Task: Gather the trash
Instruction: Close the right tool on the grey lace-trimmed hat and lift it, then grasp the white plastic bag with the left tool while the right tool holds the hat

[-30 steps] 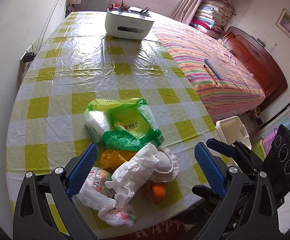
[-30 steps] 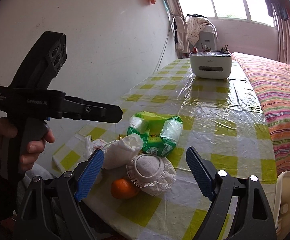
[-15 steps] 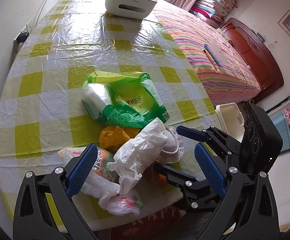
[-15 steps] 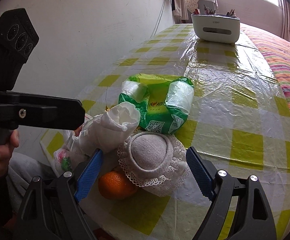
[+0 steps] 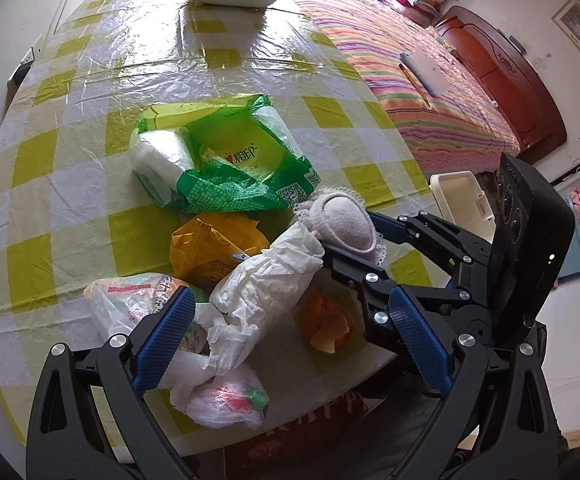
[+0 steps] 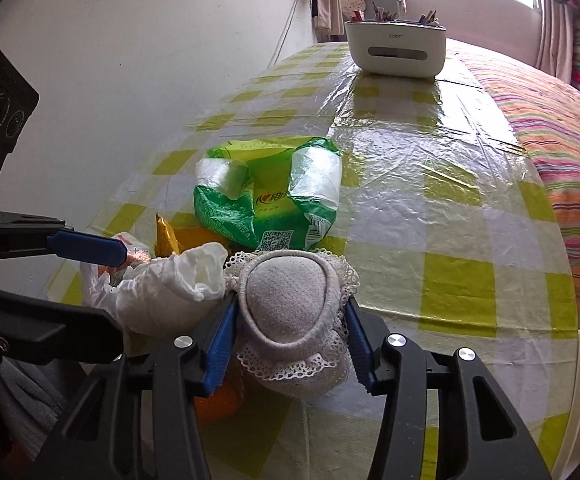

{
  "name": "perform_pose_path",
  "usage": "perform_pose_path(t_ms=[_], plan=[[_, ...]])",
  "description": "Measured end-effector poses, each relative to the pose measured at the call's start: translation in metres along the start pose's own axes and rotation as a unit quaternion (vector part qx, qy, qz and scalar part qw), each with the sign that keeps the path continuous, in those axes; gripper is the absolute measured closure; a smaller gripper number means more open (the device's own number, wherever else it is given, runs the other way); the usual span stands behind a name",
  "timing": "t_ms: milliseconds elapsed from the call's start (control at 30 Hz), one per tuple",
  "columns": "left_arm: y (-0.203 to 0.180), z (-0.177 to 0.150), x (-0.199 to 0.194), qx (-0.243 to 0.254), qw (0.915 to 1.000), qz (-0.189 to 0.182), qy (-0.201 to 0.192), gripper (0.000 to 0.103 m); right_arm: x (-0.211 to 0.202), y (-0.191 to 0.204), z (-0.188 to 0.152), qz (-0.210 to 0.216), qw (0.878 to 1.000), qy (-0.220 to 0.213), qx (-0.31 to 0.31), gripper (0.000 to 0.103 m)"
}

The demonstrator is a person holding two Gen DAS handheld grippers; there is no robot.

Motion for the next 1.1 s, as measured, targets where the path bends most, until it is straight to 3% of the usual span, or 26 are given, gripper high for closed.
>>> perform_pose_path(t_ms=[400,567,667,800,1100], plan=[[-0.009,-0.001,-0.006,0.017,0.9995,-0.020,0.019,0.007,-0.020,-0.020,-0.002,-0.037,0.999,-0.012,0.008,0.055],[-0.012,-0.009,0.006,0.017,0.9980,-0.025,0.055,0.007,-0.033,-0.039,-0.006,-0.046,0.998,-0.028,0.036,0.055],[-0.025,-0.019,0.010,0.048,0.9963,-0.027,0.066,0.007,-0.040,-0.048,-0.007,-0.045,0.997,-0.038,0.053,0.055],[-0.033,-0.027,0.019,0.083,0.9940,-0.003,0.071,0.007,-0.048,-0.054,-0.008,-0.046,0.996,-0.049,0.061,0.055],[-0.018,-0.007,0.025,0.075,0.9947,0.052,0.048,0.007,-0.050,-0.054,-0.010,-0.042,0.996,-0.051,0.059,0.055]])
Point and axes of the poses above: each gripper's, at about its wrist camera, not at the fingertips, and x roughly the way its jaws point, y to its left, z to its top, the point moved 7 cm from there along x, roughly the way its jaws point, and after that the axes turned 13 degrees about -x, right-handed, at the moved point
